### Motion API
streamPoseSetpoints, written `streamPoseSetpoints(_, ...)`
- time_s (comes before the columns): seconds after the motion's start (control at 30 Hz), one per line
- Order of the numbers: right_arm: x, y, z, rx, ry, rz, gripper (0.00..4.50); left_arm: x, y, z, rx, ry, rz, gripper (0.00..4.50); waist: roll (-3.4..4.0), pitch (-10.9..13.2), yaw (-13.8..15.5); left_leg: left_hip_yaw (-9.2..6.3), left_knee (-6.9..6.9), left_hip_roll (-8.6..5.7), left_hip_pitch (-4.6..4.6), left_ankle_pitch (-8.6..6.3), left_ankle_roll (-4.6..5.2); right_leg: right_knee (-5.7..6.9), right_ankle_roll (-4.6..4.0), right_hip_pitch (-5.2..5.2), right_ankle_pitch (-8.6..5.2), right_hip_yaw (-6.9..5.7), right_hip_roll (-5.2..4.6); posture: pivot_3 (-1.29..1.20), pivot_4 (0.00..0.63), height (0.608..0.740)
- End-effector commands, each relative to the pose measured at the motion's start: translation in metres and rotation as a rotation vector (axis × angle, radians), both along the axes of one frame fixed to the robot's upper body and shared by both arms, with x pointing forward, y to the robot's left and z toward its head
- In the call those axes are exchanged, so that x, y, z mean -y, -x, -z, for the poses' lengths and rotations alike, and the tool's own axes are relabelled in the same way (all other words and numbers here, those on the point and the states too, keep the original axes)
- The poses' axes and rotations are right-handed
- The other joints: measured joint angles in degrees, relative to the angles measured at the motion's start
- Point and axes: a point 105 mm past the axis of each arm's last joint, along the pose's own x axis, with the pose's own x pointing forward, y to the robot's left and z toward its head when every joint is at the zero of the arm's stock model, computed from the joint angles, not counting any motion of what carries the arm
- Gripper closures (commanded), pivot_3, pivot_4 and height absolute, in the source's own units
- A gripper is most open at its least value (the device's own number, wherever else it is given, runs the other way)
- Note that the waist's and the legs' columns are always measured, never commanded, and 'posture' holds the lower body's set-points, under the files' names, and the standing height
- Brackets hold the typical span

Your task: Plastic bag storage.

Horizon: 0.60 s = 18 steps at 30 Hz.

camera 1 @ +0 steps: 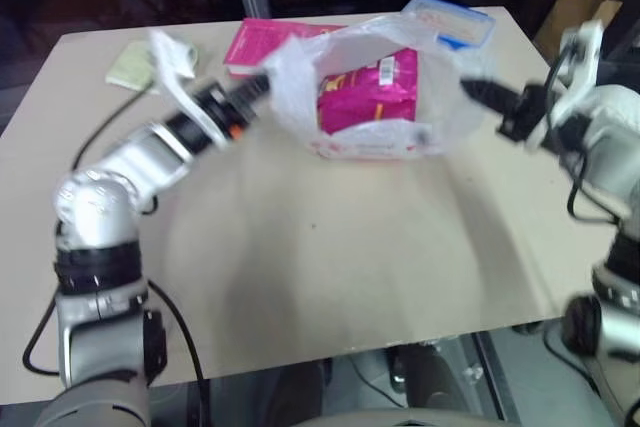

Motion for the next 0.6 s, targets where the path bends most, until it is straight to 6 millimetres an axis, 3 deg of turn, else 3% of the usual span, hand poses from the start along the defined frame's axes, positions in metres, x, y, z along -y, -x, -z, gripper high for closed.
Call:
streamPoseSetpoints(0.03, -0.003, 0.019, 0.018, 0.115, 0.229, 0.007, 3.56, 0.012, 0.018, 0.018, 0.132, -0.188, 0.015, 4.25, 0.0, -0.02, 0.04, 0.03, 0.01, -0.01, 0.07, -0.11, 0.18, -0.01, 0.01, 0.05, -0.01, 0.02, 0.0, 0.0, 0.15, 0.74)
streamPoseSetpoints(0.13, 0.014, 0.042, 0.046, 0.123, 0.373, 0.025, 2.25, 0.003, 0.038, 0.039, 0.181, -0.251, 0.037, 3.35, 0.01, -0.03, 0.31, 0.06, 0.21, 0.03, 0.08, -0.13, 0.23, 0.02, 0.04, 0.11, -0.01, 0.05, 0.07, 0.0, 0.15, 0.74)
streamPoseSetpoints(0.27, 0.034, 0.076, 0.062, 0.105, 0.465, 0.022, 0.26, -0.031, 0.055, 0.049, 0.187, -0.335, -0.059, 1.43, 0.0, -0.03, 0.64, 0.06, 0.58, 0.16, 0.06, -0.14, 0.24, 0.06, 0.07, 0.22, -0.03, 0.03, 0.17, 0.0, 0.15, 0.74)
streamPoseSetpoints(0.3, 0.041, 0.083, 0.064, 0.098, 0.479, 0.035, 0.0, -0.043, 0.059, 0.053, 0.176, -0.369, -0.089, 0.91, -0.01, -0.04, 0.69, 0.08, 0.65, 0.2, 0.04, -0.14, 0.25, 0.05, 0.25, 0.24, -0.1, 0.03, 0.19, 0.0, 0.15, 0.74)
streamPoseSetpoints(0.37, 0.052, 0.094, 0.068, 0.085, 0.516, 0.058, 0.0, -0.062, 0.067, 0.064, 0.143, -0.427, -0.133, 0.03, -0.01, -0.06, 0.7, 0.14, 0.68, 0.29, 0.19, -0.14, 0.25, 0.04, 0.19, 0.4, -0.19, 0.03, 0.24, 0.0, 0.15, 0.74)
streamPoseSetpoints(0.47, 0.066, 0.103, 0.072, 0.073, 0.564, 0.069, 0.0, -0.08, 0.076, 0.077, 0.092, -0.449, -0.153, 0.03, -0.05, -0.04, 1.06, 0.29, 0.7, 0.35, 0.72, -0.15, 0.25, 0.03, 0.18, 0.84, -0.22, 0.07, 0.24, 0.0, 0.15, 0.74)
streamPoseSetpoints(0.6, 0.08, 0.103, 0.075, 0.066, 0.581, 0.101, 0.0, -0.086, 0.078, 0.079, 0.072, -0.426, -0.15, 0.03, -0.1, -0.08, 1.48, 0.38, 0.72, 0.58, 1.1, -0.17, 0.24, 0.01, 0.18, 1.14, -0.23, 0.01, 0.22, 0.0, 0.15, 0.74)
